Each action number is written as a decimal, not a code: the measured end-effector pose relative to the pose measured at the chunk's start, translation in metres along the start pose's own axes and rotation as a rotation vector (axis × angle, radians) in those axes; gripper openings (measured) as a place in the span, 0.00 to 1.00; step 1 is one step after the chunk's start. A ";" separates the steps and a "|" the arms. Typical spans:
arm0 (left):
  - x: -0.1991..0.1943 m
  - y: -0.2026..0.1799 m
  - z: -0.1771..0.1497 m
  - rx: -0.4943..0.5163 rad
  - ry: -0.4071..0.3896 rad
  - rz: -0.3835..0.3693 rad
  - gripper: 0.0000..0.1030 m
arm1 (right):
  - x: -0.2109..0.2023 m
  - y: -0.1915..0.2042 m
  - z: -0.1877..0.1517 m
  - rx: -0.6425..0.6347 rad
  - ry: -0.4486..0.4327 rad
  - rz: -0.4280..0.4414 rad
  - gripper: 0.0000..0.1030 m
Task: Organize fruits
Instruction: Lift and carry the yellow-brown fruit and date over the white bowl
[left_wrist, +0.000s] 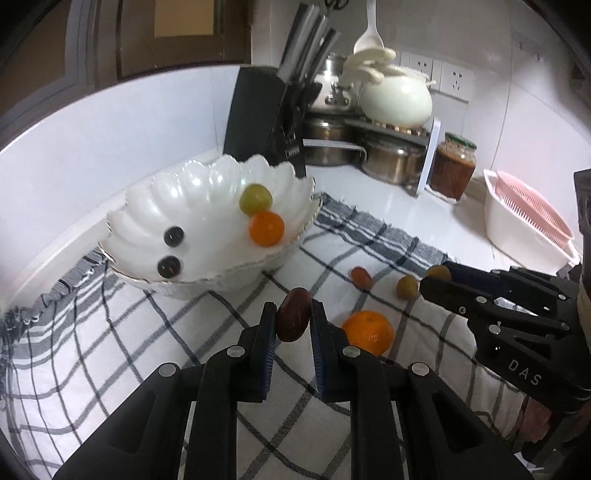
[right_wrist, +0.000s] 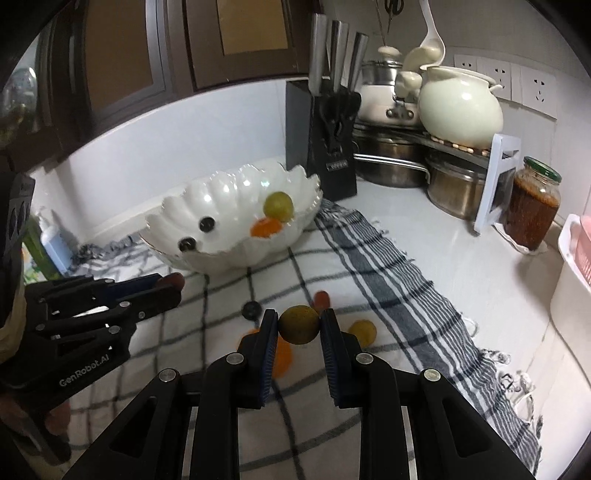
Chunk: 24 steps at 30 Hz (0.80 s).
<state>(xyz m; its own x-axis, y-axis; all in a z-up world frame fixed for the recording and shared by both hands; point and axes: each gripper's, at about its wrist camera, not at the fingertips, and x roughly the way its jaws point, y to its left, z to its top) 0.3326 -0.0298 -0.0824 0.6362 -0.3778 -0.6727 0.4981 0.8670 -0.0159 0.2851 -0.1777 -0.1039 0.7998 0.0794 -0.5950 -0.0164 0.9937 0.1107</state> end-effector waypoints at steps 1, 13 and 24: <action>-0.003 0.000 0.001 -0.003 -0.007 0.001 0.19 | -0.002 0.000 0.001 0.003 -0.003 0.010 0.24; -0.039 0.015 0.018 -0.036 -0.108 0.066 0.19 | -0.017 0.021 0.027 -0.061 -0.100 0.041 0.24; -0.051 0.031 0.042 -0.050 -0.168 0.130 0.19 | -0.014 0.034 0.061 -0.098 -0.165 0.057 0.24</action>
<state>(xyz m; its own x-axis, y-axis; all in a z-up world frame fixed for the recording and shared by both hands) 0.3400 0.0026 -0.0173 0.7849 -0.3067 -0.5384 0.3778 0.9256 0.0234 0.3100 -0.1502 -0.0430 0.8832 0.1298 -0.4506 -0.1163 0.9915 0.0575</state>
